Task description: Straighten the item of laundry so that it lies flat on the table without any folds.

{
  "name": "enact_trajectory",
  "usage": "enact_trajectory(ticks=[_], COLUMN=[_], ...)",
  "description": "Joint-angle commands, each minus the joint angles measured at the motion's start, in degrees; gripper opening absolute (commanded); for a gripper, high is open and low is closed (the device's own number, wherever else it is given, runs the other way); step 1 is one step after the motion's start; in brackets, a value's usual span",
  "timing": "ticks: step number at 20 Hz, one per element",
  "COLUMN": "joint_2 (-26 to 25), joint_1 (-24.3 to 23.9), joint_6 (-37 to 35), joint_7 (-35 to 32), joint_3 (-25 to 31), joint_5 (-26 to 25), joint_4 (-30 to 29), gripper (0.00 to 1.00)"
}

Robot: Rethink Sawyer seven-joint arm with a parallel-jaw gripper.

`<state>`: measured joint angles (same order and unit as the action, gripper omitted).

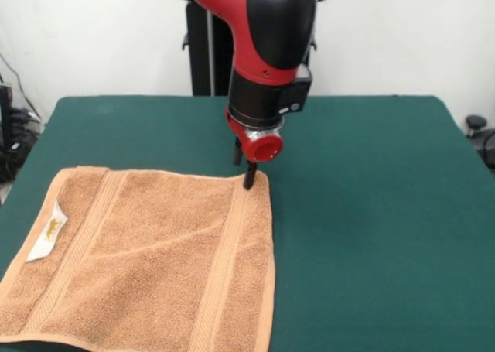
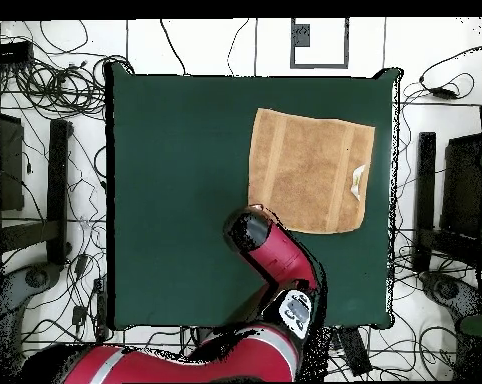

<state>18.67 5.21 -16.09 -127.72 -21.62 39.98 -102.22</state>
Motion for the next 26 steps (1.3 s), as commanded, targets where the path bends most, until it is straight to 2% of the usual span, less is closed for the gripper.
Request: enact_trajectory(ticks=[1, 9, 10, 13, 26], joint_2=[-0.69, -1.68, -1.53, -1.07, -0.21], joint_1=[2.63, 2.76, 2.34, 1.29, -0.50], joint_6=[-7.76, -3.99, -2.01, 1.19, 1.13], joint_7=[-16.06, -15.61, -15.39, -14.06, -12.00], joint_3=[2.57, 3.72, 4.51, 5.92, 6.61], joint_5=[1.89, 2.93, 3.37, 3.17, 2.19], joint_4=[4.88, 5.26, 4.55, 3.45, 3.01], gripper=[1.00, 1.00, 0.00, 0.00, 0.00])
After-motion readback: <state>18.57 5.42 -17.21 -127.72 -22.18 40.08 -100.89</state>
